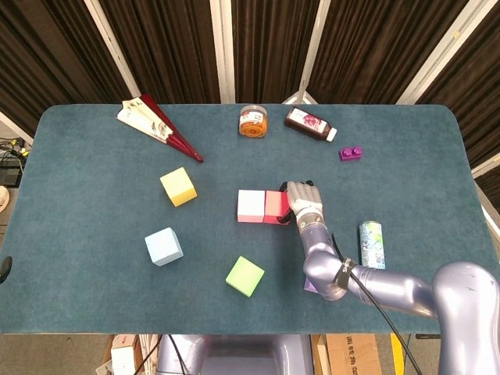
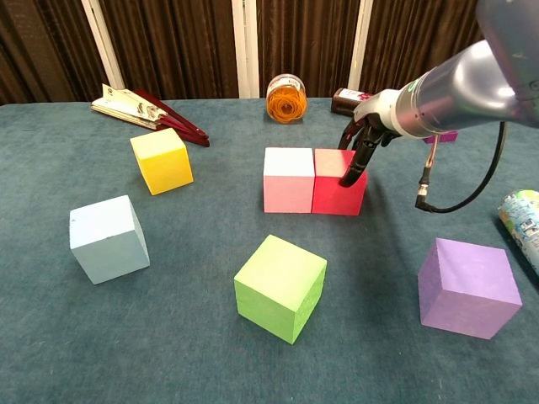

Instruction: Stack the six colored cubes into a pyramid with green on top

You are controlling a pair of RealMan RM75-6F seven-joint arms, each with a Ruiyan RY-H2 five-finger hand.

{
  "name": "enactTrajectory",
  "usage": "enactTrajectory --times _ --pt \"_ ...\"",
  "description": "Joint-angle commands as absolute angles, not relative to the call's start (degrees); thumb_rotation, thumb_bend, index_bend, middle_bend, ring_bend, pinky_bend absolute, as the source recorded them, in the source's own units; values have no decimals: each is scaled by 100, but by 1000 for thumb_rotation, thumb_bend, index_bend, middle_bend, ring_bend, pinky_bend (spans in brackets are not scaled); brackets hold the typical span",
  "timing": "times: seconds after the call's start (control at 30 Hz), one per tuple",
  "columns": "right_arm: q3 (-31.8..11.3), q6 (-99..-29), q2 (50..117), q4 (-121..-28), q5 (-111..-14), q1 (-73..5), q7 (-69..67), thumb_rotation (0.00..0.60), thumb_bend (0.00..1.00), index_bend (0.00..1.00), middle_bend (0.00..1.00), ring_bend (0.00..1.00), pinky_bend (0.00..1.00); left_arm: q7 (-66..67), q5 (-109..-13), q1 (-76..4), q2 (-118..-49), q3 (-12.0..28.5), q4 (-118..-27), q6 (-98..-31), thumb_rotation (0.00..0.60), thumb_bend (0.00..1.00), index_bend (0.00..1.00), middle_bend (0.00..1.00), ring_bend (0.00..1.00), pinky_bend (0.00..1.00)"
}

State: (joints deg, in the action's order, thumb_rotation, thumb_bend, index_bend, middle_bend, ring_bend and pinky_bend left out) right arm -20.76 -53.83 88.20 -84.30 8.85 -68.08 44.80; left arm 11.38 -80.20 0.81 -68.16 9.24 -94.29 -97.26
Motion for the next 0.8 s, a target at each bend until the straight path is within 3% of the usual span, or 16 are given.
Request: enactTrajectory --times 0.03,0.4,0.8 --pt "-2075 -5369 8818 -8436 880 -6809 4478 600 273 452 365 185 0 1139 -8014 83 -6817 929 -9428 -9732 600 353 66 0 0 0" --pt "-2041 -5291 8811 -8408 932 -6821 4513 600 273 448 298 178 0 1148 -8003 81 -6819 932 -9429 -9724 600 352 66 0 0 0" --pt "-1984 -5166 8716 -8452 1035 -6858 4603 600 273 325 220 117 0 1180 -7983 76 -6828 935 -9437 -9712 600 352 67 0 0 0"
